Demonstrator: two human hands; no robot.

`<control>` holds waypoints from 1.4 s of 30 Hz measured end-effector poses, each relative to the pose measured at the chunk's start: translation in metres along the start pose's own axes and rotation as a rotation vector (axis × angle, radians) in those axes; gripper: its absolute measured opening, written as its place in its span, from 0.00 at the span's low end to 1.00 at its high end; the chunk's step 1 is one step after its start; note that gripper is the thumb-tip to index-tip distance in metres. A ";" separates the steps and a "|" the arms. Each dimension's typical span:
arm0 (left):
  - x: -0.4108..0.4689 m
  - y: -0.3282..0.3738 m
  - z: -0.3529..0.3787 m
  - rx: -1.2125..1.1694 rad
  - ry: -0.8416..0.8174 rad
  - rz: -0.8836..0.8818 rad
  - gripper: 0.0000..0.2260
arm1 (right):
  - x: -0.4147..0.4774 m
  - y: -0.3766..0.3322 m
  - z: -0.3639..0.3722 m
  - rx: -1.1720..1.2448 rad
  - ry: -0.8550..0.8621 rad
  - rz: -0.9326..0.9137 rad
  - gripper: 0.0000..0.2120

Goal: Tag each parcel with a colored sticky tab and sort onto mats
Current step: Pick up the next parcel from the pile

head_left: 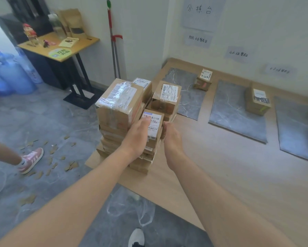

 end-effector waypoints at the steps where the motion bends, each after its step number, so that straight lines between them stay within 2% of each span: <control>1: -0.001 -0.001 0.000 0.010 0.003 0.016 0.15 | 0.000 0.001 0.001 0.004 0.002 0.014 0.17; 11: -0.007 -0.007 0.002 -0.026 0.086 0.053 0.13 | 0.000 0.016 0.003 0.067 -0.027 0.076 0.20; 23: -0.009 -0.010 0.023 -0.120 0.062 0.024 0.13 | -0.011 0.005 -0.039 -0.007 0.088 0.085 0.16; 31: -0.018 0.036 0.049 -0.208 -0.079 0.089 0.17 | -0.022 -0.024 -0.070 0.072 0.145 -0.061 0.18; 42: -0.029 0.090 0.133 -0.207 -0.240 0.116 0.19 | -0.051 -0.064 -0.161 0.236 0.367 -0.161 0.17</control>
Point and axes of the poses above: each hand's wrist, its own x-axis towards the middle knuckle, its own z-axis out of the palm, y = z × x, the point moved 4 cm from there along x, towards the middle knuckle
